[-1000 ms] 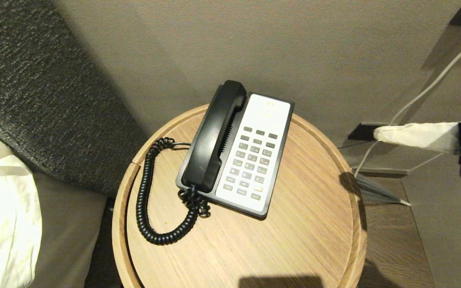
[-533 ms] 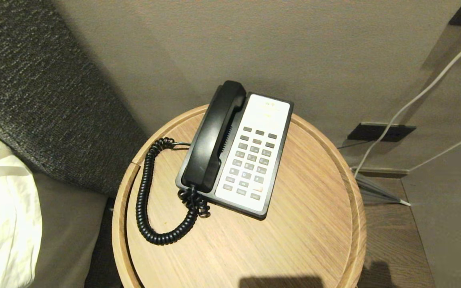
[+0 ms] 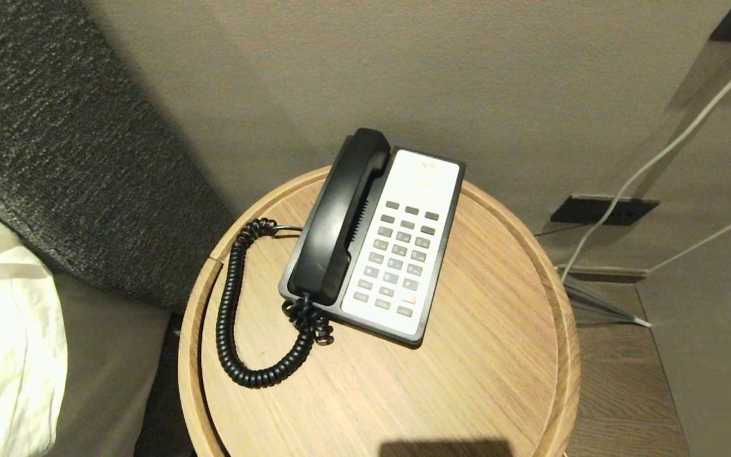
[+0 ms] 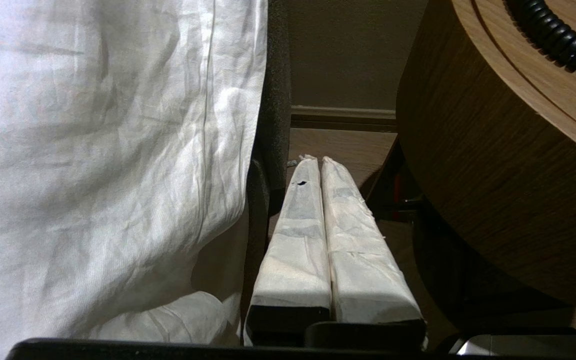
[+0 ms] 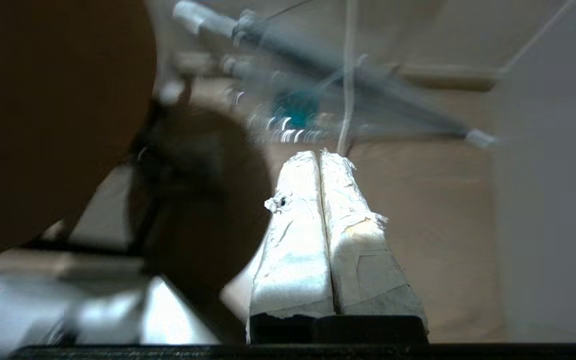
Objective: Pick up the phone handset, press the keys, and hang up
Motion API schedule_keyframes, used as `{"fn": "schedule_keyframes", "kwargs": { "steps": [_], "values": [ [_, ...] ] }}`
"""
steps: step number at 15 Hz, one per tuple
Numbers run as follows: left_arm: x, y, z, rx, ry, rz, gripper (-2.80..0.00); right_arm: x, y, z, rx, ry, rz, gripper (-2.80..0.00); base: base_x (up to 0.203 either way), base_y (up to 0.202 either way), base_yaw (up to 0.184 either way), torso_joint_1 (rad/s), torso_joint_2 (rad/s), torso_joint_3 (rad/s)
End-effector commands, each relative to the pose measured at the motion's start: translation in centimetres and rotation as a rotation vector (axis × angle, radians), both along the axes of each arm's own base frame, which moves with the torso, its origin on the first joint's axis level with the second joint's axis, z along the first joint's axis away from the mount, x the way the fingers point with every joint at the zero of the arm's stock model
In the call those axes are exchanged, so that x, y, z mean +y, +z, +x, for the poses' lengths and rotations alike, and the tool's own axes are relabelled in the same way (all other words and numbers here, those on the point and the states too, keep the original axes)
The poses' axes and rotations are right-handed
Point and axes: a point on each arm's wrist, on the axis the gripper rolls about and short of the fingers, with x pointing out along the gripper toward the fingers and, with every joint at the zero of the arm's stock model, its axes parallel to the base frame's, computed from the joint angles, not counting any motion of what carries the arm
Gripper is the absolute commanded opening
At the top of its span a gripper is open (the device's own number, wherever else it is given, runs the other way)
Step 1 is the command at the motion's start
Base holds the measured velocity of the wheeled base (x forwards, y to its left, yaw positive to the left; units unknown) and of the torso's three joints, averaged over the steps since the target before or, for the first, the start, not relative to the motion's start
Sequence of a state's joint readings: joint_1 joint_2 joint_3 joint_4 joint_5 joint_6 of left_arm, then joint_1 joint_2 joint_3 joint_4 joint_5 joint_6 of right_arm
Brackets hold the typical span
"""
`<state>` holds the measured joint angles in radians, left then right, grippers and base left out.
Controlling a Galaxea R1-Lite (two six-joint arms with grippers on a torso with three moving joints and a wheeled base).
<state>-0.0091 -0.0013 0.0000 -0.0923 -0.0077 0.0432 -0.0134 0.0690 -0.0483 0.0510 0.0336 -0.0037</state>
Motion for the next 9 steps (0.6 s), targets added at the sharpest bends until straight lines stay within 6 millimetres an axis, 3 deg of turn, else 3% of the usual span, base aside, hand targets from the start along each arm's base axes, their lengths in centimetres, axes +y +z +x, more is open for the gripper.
{"fn": "schedule_keyframes", "kwargs": {
  "steps": [1, 9],
  "values": [
    [0.00, -1.10, 0.33, 0.040, 0.000, 0.000, -2.80, -0.06, -1.41, 0.04, -0.074, -0.023, -0.004, -2.80, 0.000, 0.000, 0.000, 0.000, 0.00, 0.000],
    [0.00, -1.10, 0.33, 0.040, 0.000, 0.001, -2.80, -0.08, -1.00, -0.06, -0.107, -0.031, 0.019, -2.80, 0.000, 0.000, 0.000, 0.000, 0.00, 0.000]
  ]
}}
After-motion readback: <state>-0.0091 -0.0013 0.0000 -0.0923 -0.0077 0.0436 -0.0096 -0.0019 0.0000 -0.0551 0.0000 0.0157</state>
